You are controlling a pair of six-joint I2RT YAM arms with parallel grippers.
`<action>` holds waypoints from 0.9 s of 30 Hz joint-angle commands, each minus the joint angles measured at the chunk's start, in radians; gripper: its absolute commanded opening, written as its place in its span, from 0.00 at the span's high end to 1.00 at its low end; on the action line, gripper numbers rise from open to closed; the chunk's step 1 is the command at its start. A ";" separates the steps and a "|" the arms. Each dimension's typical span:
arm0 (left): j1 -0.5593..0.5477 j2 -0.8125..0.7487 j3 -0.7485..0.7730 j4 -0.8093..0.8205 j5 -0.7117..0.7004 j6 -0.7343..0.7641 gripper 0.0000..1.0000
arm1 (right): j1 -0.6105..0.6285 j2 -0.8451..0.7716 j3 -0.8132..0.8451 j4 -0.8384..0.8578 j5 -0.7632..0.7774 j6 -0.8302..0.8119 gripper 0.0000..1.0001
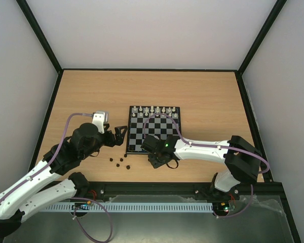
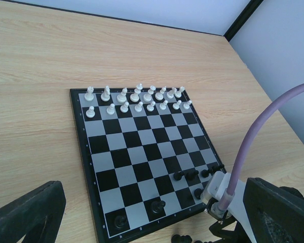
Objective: Set up the chess pieces on the board
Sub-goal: Pick up the chess piece at the center of the board.
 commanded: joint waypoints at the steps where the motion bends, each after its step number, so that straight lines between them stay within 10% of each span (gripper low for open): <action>1: 0.007 -0.003 -0.006 0.009 -0.009 0.006 0.01 | 0.007 0.014 0.027 -0.060 0.009 -0.013 0.64; 27: 0.007 0.000 -0.005 0.009 -0.009 0.005 0.01 | 0.024 0.032 0.074 -0.086 0.067 0.001 0.54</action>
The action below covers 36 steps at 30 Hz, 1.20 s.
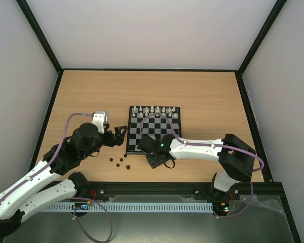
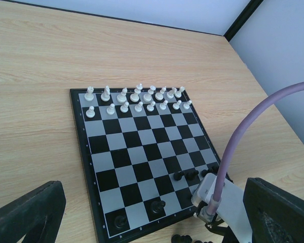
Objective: Set up the chess pieces on the board
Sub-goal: Pick up the chess piece at the center of the board.
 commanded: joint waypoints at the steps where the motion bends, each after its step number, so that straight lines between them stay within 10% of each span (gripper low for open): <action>1: 0.007 0.000 -0.006 0.009 -0.009 0.005 0.01 | 0.009 -0.038 0.024 -0.066 0.042 0.013 0.53; 36: 0.007 0.006 -0.007 0.012 -0.002 0.007 0.01 | 0.009 -0.037 -0.046 -0.004 -0.041 0.021 0.59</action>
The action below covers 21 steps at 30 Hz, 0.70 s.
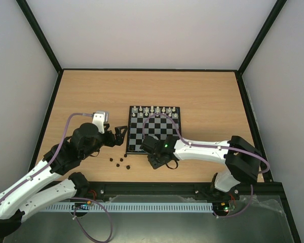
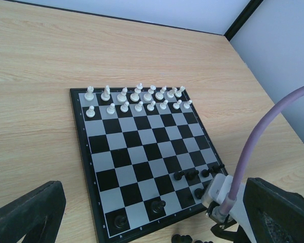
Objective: Set up the chess pieces on the board
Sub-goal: Pick up the chess piece at the center of the board.
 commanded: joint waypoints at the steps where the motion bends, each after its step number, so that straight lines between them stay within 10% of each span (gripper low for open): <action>1: 0.007 0.004 -0.007 0.011 -0.002 0.006 0.01 | 0.009 0.042 -0.010 -0.005 -0.024 -0.005 0.60; 21: 0.007 0.002 -0.007 0.012 -0.003 0.006 0.01 | 0.009 0.061 0.001 -0.027 0.015 -0.001 0.84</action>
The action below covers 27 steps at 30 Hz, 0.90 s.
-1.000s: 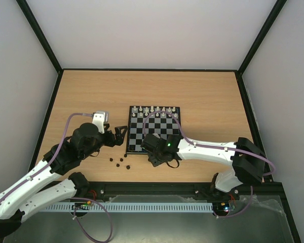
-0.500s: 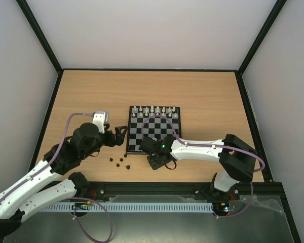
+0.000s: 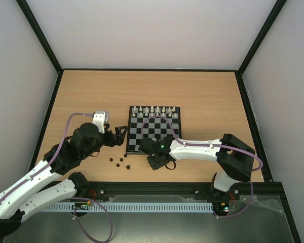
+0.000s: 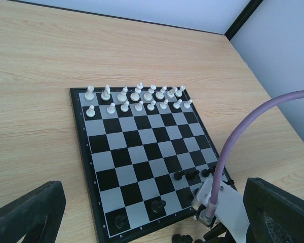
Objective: Set up the chess pieces on the board
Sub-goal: Pick up the chess piece at the center of the board, then place the chess piece on the chessboard.
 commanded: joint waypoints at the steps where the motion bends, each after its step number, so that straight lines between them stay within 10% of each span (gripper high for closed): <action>1: 0.007 -0.001 -0.008 0.012 -0.003 0.006 0.01 | 0.009 -0.023 0.001 -0.045 0.028 0.004 0.84; 27: 0.007 -0.004 -0.007 0.015 0.002 0.009 0.01 | -0.048 -0.139 0.071 -0.108 0.048 -0.054 0.84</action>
